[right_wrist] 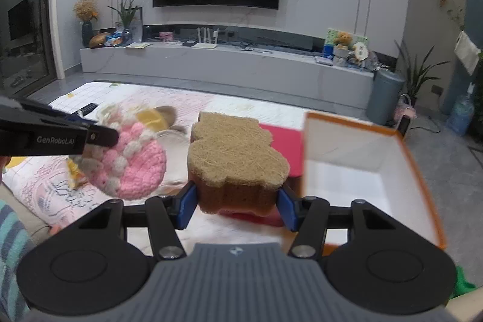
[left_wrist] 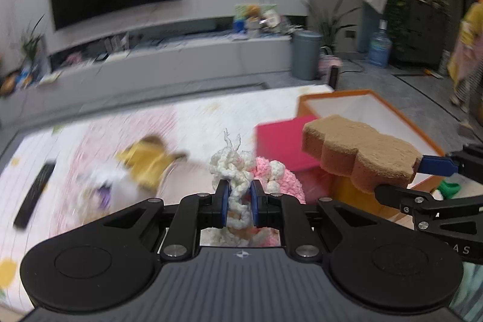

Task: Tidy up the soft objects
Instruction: 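Carry pouch and sponge into the open white box and release both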

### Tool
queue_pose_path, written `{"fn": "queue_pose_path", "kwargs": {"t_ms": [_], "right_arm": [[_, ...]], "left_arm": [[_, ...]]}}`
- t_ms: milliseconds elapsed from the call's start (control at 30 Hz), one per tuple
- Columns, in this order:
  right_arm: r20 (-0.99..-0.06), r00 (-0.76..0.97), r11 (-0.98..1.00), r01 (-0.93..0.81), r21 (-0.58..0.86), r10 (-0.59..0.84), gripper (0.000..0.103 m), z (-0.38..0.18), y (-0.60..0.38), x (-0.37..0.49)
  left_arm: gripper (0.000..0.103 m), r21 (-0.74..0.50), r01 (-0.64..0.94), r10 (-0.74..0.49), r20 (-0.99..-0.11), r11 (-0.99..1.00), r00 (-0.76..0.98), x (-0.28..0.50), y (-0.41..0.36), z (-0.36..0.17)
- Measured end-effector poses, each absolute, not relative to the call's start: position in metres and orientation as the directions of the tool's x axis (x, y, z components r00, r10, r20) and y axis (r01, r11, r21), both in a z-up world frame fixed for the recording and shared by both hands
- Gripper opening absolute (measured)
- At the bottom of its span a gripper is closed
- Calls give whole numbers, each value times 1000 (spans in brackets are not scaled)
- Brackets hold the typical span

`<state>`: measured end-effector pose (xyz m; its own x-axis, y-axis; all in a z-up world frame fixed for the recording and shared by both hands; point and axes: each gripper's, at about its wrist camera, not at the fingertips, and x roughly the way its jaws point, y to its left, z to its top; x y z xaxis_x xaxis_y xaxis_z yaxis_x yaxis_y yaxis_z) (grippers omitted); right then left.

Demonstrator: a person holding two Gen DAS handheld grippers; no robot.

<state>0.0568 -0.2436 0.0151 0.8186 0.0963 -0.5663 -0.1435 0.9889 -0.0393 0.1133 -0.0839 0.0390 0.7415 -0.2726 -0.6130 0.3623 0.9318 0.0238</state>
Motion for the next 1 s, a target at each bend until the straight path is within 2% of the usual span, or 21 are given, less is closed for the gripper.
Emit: {"fn": "queue_pose_path", "kwargs": {"t_ms": [267, 500, 733, 1000], "right_arm": [[-605, 796, 997, -55, -62, 6, 56, 44, -319, 67], [-690, 716, 994, 59, -90, -105, 56, 16, -376, 92], [-779, 618, 994, 68, -86, -110, 57, -25, -401, 121], [-841, 534, 995, 8, -99, -88, 58, -56, -413, 152]], "left_arm": [[16, 52, 508, -382, -593, 860, 709, 136, -162, 53], [16, 93, 602, -428, -618, 793, 659, 153, -233, 36], [17, 167, 687, -393, -714, 708, 580, 175, -288, -1], [17, 271, 736, -323, -767, 621, 555, 187, -322, -32]]}}
